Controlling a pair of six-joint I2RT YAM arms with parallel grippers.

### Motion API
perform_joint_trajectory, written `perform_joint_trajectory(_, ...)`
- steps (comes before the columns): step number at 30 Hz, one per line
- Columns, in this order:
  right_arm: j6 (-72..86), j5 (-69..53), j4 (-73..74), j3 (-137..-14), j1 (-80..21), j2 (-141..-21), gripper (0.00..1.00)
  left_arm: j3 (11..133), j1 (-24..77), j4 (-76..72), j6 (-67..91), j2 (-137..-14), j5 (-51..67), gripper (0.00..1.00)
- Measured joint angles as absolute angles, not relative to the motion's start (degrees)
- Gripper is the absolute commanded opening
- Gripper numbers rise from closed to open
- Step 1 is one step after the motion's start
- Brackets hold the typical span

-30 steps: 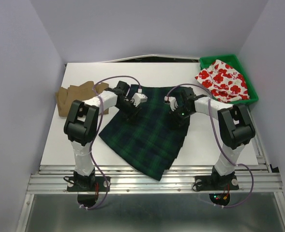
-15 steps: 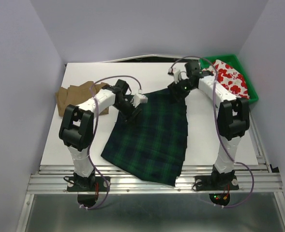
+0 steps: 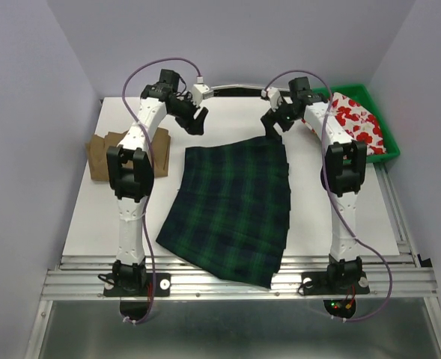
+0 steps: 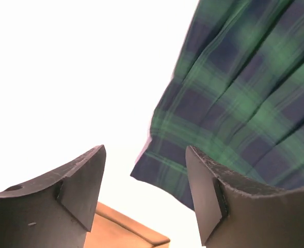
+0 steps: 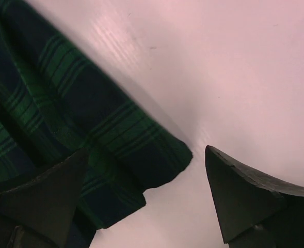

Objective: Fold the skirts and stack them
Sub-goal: Fold the skirt

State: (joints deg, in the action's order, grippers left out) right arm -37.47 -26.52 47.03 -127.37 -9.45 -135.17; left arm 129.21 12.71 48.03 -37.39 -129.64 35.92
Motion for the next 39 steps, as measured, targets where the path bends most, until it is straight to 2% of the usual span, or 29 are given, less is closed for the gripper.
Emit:
perform_joint_trajectory(5,-41.5,-28.5,48.9,-123.4,-9.5,-137.1,0.99,125.9,13.0,48.7,-39.5,-133.3,34.9,0.76)
perform_joint_trajectory(10,-43.6,-28.9,48.9,-123.0,-9.5,-139.2,0.87,122.9,13.4,47.7,-40.2,-135.7,32.0,0.75)
perform_joint_trajectory(11,-43.8,-28.8,48.8,-122.7,-9.5,-139.4,0.84,122.6,13.4,47.1,-40.2,-136.0,31.5,0.74)
perform_joint_trajectory(12,-44.1,-28.6,48.4,-122.3,-9.5,-139.7,0.77,122.4,13.4,46.4,-40.2,-136.8,30.7,0.72)
perform_joint_trajectory(14,-44.6,-28.2,47.2,-121.7,-9.5,-139.7,0.71,122.3,13.1,45.3,-40.2,-138.1,29.7,0.66)
perform_joint_trajectory(15,-44.7,-27.9,46.5,-121.5,-9.5,-139.7,0.63,122.2,13.0,45.1,-40.2,-138.6,29.3,0.58)
perform_joint_trajectory(18,-44.7,-27.3,44.6,-121.0,-9.5,-139.7,0.56,121.8,12.5,43.7,-40.2,-139.3,28.8,0.47)
perform_joint_trajectory(20,-44.6,-26.9,43.9,-120.9,-9.5,-139.7,0.55,120.4,12.5,41.7,-40.3,-138.9,28.4,0.47)
perform_joint_trajectory(22,-44.6,-26.7,43.5,-120.9,-9.7,-139.7,0.57,118.7,12.4,40.3,-40.4,-138.1,28.4,0.50)
perform_joint_trajectory(23,-44.6,-26.6,43.3,-120.9,-9.8,-139.7,0.58,118.0,12.4,39.8,-40.5,-137.7,28.4,0.58)
perform_joint_trajectory(26,-44.1,-26.6,43.1,-120.9,-9.9,-139.7,0.72,116.6,12.4,39.4,-41.5,-136.6,28.4,0.66)
perform_joint_trajectory(27,-43.9,-26.6,43.0,-121.0,-9.9,-139.7,0.82,116.5,12.4,39.7,-41.7,-136.4,28.4,0.66)
perform_joint_trajectory(29,-43.7,-26.4,43.0,-121.3,-9.9,-139.7,0.90,116.5,12.2,40.2,-41.9,-136.4,28.4,0.67)
perform_joint_trajectory(34,-41.9,-26.8,43.7,-122.7,-9.9,-139.7,0.95,117.2,11.8,41.7,-42.0,-136.3,28.4,0.67)
perform_joint_trajectory(39,-40.7,-31.6,47.7,-130.4,-9.7,-140.1,1.00,119.0,11.1,43.1,-42.0,-136.3,28.5,0.66)
